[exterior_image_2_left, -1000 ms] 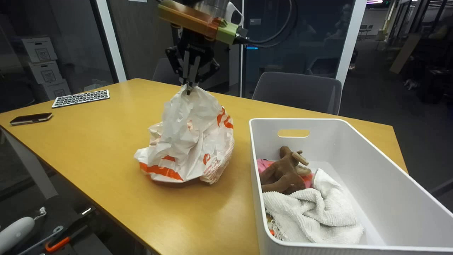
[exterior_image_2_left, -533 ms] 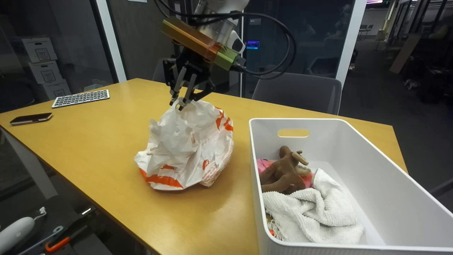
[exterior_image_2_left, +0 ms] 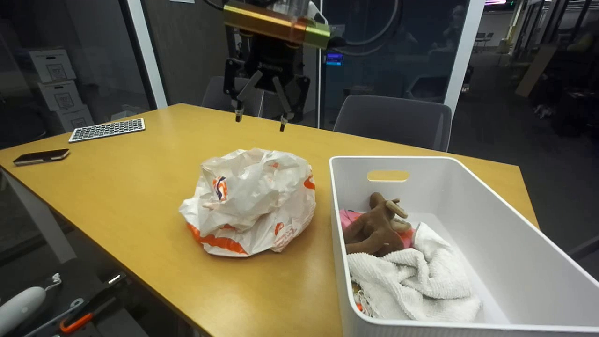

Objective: Remove the peach shirt from the basket, then put it in the plastic and pull up the plastic

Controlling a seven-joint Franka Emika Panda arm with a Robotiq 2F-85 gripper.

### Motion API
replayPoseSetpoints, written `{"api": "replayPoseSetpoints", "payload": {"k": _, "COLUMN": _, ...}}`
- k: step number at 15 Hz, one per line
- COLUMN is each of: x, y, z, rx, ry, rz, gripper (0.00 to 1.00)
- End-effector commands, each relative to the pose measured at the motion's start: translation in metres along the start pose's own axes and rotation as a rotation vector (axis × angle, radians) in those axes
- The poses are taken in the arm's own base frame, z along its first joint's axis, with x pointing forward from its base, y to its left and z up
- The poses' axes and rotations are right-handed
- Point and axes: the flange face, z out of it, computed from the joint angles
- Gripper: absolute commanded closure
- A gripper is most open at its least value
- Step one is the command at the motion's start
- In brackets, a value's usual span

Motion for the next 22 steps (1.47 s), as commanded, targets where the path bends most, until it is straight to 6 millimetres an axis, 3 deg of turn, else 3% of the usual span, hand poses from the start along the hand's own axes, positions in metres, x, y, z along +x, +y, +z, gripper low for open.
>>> {"api": "replayPoseSetpoints", "payload": {"k": 1, "x": 0.012, "y": -0.025, "z": -0.022, "rx": -0.019, "ry": 0.136, "rz": -0.063, "gripper": 0.0}}
{"api": "replayPoseSetpoints", "payload": {"k": 3, "x": 0.027, "y": -0.031, "z": -0.008, "rx": 0.023, "ry": 0.202, "rz": -0.079, "gripper": 0.0}}
{"api": "replayPoseSetpoints", "payload": {"k": 6, "x": 0.054, "y": -0.048, "z": 0.04, "rx": 0.006, "ry": 0.243, "rz": -0.12, "gripper": 0.0}}
{"api": "replayPoseSetpoints", "payload": {"k": 9, "x": 0.081, "y": -0.064, "z": 0.091, "rx": -0.152, "ry": 0.216, "rz": -0.175, "gripper": 0.0}}
{"api": "replayPoseSetpoints", "payload": {"k": 14, "x": 0.106, "y": -0.086, "z": 0.165, "rx": -0.282, "ry": 0.133, "rz": -0.155, "gripper": 0.0}}
{"api": "replayPoseSetpoints", "payload": {"k": 22, "x": 0.128, "y": -0.116, "z": 0.184, "rx": -0.261, "ry": 0.066, "rz": -0.003, "gripper": 0.0}}
